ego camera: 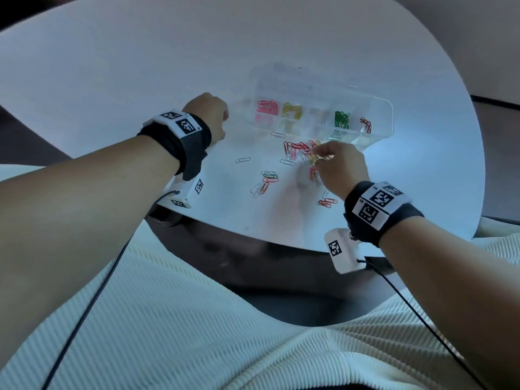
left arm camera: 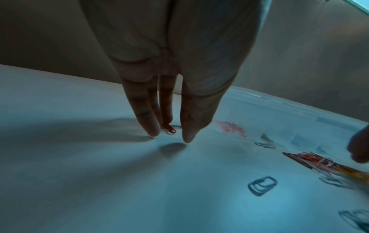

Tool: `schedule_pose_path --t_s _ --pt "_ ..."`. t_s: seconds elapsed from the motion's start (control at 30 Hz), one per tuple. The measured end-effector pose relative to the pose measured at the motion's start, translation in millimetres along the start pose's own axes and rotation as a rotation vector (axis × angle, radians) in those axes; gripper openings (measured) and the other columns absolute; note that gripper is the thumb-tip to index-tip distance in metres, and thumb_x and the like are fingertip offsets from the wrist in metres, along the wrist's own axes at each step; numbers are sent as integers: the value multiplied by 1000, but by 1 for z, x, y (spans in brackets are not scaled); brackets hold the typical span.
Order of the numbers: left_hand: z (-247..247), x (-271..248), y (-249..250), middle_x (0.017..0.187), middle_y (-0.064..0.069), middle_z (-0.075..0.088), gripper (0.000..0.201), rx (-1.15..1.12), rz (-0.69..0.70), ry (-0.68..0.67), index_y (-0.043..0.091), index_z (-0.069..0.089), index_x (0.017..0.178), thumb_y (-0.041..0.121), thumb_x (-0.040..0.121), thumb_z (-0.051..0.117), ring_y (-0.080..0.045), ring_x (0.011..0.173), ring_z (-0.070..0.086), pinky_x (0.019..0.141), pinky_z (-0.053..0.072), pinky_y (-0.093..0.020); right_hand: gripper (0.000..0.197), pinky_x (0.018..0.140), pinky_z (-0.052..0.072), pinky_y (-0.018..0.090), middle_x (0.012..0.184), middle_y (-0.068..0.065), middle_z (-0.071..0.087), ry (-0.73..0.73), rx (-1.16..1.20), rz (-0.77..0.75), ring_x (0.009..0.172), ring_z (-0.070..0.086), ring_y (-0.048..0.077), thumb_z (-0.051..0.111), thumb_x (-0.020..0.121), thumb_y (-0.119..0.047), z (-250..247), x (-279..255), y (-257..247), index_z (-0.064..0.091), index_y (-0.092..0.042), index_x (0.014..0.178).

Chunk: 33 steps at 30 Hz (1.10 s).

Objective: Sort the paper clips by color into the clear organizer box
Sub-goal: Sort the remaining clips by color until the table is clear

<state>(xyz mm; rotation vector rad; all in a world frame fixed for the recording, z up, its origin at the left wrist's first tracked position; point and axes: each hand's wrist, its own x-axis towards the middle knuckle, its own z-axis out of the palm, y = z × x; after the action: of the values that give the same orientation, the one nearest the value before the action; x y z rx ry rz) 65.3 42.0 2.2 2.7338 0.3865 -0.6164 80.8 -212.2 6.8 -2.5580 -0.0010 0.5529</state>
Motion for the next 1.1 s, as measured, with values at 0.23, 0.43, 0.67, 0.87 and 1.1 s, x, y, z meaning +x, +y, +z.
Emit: schedule_pose_path --t_s 0.23,0.43,0.67,0.87,1.1 --pt "14 -3 18 121 -9 59 35 -70 92 -34 11 59 118 3 84 58 -28 110 54 85 44 -33 53 103 44 31 136 7 57 -106 -250 -270 122 54 25 42 89 7 13 16 -5 57 -15 135" --pt "21 -6 48 117 -3 61 45 -87 289 -82 20 57 128 4 86 57 -20 100 54 89 45 -33 43 92 49 36 116 13 64 -89 -284 -368 109 57 31 47 84 3 26 21 -4 72 -14 115" --pt "42 -8 59 127 -9 45 54 10 420 -126 26 49 140 8 90 56 -27 115 47 97 40 -35 20 77 47 30 97 8 69 -47 -210 -375 91 62 26 61 86 -11 31 9 17 76 -15 98" --pt "39 -2 57 116 -10 53 30 31 392 -59 17 66 121 18 92 57 -27 107 52 85 41 -34 16 76 54 30 94 -2 72 -22 -114 -208 85 66 19 61 88 -23 19 12 19 73 -24 98" --pt "36 1 57 105 -7 66 14 26 320 -62 11 71 96 12 88 60 -25 96 59 72 39 -29 25 83 54 36 104 1 70 -1 -220 -185 94 65 23 66 88 -38 26 25 2 72 -25 109"
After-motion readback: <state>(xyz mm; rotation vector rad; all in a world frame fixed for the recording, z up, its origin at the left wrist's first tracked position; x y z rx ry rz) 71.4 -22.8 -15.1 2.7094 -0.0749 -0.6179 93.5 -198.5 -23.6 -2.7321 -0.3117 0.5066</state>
